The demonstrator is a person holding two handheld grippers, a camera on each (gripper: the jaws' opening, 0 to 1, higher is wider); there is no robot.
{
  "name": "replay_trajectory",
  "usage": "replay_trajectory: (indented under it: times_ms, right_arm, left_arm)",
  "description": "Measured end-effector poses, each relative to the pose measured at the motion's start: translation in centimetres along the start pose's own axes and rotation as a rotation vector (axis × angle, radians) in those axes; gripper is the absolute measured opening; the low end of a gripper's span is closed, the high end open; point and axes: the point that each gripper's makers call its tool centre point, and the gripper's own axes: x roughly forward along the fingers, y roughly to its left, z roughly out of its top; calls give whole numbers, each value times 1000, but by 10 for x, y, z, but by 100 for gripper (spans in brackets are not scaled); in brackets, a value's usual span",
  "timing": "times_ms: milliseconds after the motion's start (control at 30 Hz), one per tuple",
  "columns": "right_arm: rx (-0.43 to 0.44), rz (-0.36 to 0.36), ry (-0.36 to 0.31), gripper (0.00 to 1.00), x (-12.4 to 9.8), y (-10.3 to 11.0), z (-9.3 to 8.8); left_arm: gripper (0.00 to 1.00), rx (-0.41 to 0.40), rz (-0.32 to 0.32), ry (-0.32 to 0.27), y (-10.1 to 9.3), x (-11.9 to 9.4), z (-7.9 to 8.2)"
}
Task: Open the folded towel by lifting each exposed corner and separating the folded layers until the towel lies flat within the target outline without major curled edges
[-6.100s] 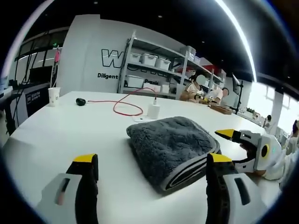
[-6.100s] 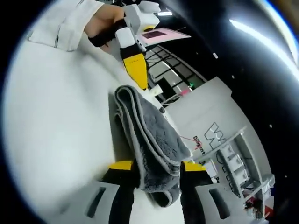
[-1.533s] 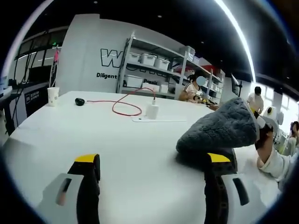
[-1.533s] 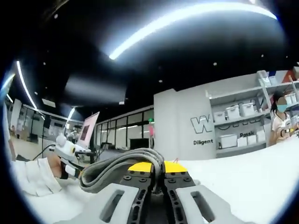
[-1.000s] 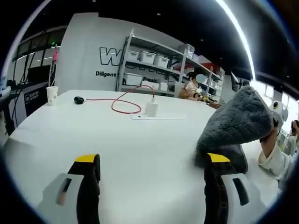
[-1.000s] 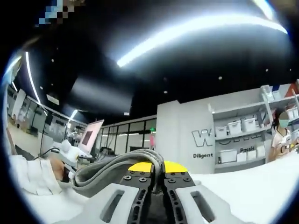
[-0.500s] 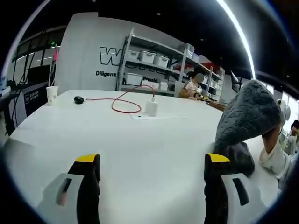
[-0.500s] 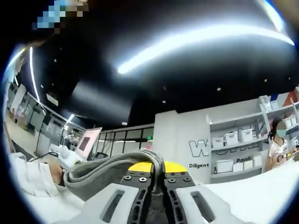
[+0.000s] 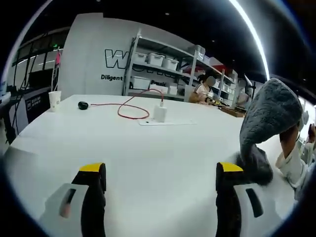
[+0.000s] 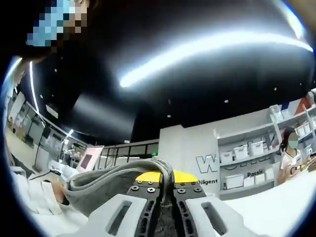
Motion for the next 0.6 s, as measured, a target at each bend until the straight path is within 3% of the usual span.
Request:
replay_trajectory:
  times_ms: [100, 300, 400, 600]
  right_arm:
    - [13, -15, -35, 0, -3, -3, 14]
    - [-25, -31, -32, 0, -3, -8, 15]
    - [33, -103, 7, 0, -4, -30, 4]
    - [80, -168, 74, 0, -6, -50, -19]
  left_arm:
    - [90, 2, 0, 2, 0, 0, 0]
    - [90, 3, 2, 9, 1, 1, -2]
    - [90, 3, 2, 11, 1, 1, -2]
    - [90, 5, 2, 13, 0, 1, -2]
